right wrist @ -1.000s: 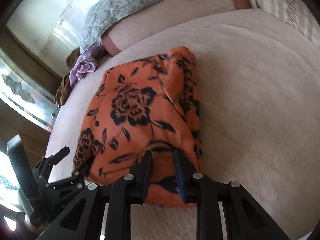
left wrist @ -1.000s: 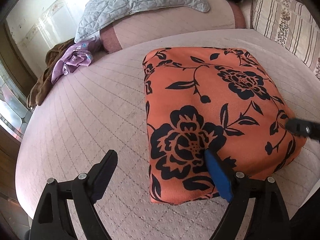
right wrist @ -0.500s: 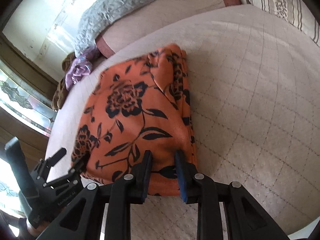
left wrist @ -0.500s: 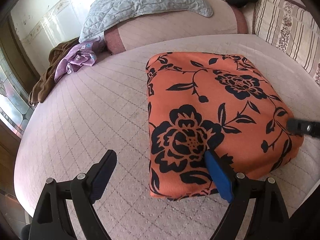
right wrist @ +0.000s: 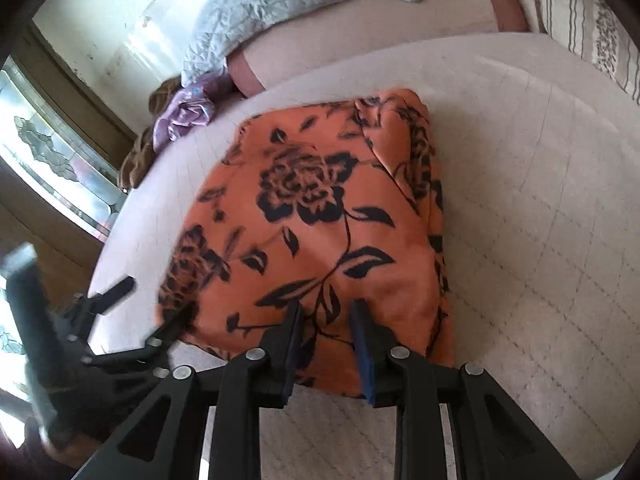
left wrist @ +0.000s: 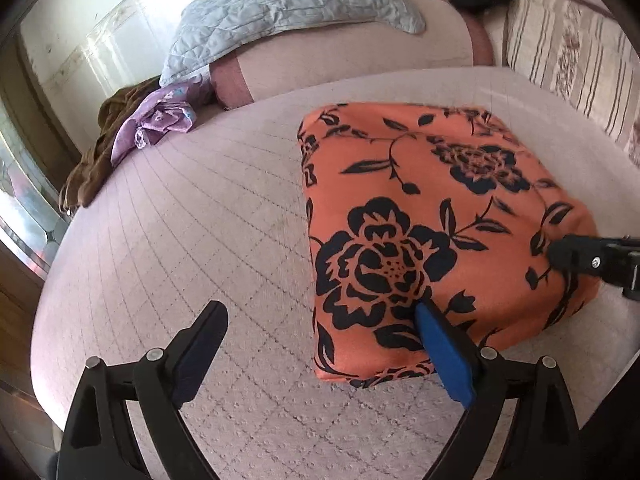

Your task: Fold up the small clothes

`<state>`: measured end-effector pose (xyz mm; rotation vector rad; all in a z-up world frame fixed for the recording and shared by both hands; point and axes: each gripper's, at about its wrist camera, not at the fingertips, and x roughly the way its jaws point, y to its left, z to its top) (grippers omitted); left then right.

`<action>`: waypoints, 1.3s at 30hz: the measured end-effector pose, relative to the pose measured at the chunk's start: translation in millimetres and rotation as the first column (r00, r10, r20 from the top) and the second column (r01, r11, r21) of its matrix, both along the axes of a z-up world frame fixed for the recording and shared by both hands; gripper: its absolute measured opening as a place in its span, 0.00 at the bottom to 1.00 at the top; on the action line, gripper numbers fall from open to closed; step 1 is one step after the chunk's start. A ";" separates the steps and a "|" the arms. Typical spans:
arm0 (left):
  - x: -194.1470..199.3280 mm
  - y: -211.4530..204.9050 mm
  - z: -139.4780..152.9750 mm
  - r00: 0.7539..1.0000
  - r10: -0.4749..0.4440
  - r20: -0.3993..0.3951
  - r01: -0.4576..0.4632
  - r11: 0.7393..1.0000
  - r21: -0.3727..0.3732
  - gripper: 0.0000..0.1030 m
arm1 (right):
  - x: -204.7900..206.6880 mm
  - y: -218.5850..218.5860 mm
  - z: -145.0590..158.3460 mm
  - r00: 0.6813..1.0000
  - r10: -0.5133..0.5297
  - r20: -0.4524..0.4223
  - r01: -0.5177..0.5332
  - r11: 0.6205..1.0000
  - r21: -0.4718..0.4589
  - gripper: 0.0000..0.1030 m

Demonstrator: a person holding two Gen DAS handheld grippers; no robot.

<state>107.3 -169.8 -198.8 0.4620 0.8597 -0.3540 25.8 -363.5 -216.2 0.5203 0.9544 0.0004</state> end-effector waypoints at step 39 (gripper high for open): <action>-24.1 23.2 100.2 0.981 0.093 0.168 -0.072 0.989 -0.130 0.92 | -39.7 -27.6 67.9 0.918 -0.147 0.367 0.118 0.988 0.101 0.74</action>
